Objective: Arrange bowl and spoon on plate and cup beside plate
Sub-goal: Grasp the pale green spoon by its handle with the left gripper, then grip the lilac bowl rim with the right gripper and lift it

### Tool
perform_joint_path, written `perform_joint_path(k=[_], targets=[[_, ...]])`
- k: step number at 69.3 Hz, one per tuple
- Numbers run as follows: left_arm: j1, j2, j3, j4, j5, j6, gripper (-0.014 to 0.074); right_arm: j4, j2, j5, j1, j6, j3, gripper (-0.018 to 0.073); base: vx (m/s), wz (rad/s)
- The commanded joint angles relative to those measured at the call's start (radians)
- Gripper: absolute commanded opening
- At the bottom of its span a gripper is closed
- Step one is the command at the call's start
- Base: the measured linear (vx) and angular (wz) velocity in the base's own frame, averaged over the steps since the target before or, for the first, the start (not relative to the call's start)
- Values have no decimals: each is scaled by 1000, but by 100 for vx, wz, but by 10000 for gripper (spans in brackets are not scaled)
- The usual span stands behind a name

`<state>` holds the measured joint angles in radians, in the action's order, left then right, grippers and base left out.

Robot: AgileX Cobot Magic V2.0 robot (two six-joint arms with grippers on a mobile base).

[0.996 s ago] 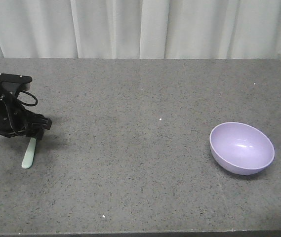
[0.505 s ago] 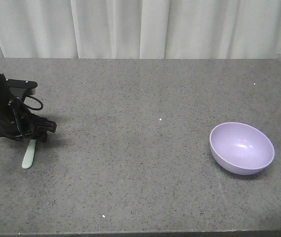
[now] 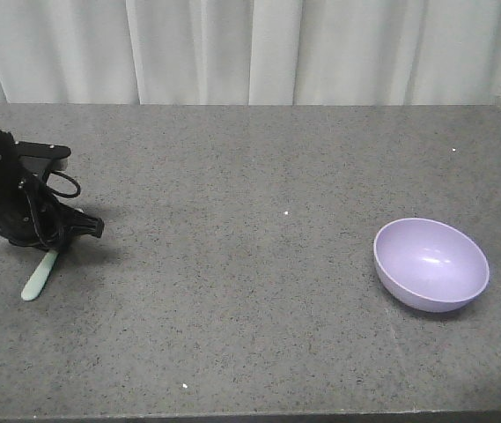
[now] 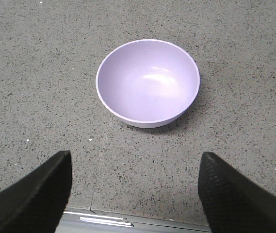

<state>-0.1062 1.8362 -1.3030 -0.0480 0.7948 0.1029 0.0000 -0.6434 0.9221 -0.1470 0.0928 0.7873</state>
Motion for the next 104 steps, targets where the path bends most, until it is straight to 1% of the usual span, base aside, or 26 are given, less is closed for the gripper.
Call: perform_joint_path(k=[1, 10, 22, 36, 46, 55, 62, 69, 78, 84, 90, 96, 104], targets=[[-2, -46, -27, -10, 16, 2, -8, -8, -9, -64, 4, -10, 34, 535, 0, 0], [-2, -98, -27, -10, 36, -28, -8, -8, -9, -63, 4, -10, 34, 535, 0, 0], [-2, -245, -27, -8, 51, -27, -8, -8, -9, -63, 4, -10, 34, 535, 0, 0], [-2, -446, -27, -8, 163, -22, -8, -8, -9, -63, 4, -10, 34, 535, 0, 0], [-2, -585, -24, -8, 176, -21, -8, -8, -9, -57, 4, -10, 34, 535, 0, 0], [-2, -669, -24, -8, 200, -21, -8, -8, -9, -57, 4, -11, 34, 535, 0, 0], [-2, -697, -24, -8, 218, -22, -8, -8, -9, -57, 4, -11, 34, 535, 0, 0], [-2, -703, -24, -8, 212, -22, -8, -8, -9, -56, 4, -6, 34, 535, 0, 0], [-2, -702, -24, -8, 205, -22, -8, -19, -17, -37, 4, 53, 46, 535, 0, 0], [-2, -702, -24, -8, 206, -22, -8, -49, -51, 3, 4, 89, 82, 535, 0, 0], [-2, -702, -24, -8, 206, -22, -8, -107, -108, 50, 4, 118, 135, 535, 0, 0], [-2, -702, -24, -8, 206, -22, -8, -163, -179, 74, 4, 118, 186, 535, 0, 0], [-2, -702, -24, -8, 206, -22, -8, -201, -279, 72, 5, 114, 232, 535, 0, 0]])
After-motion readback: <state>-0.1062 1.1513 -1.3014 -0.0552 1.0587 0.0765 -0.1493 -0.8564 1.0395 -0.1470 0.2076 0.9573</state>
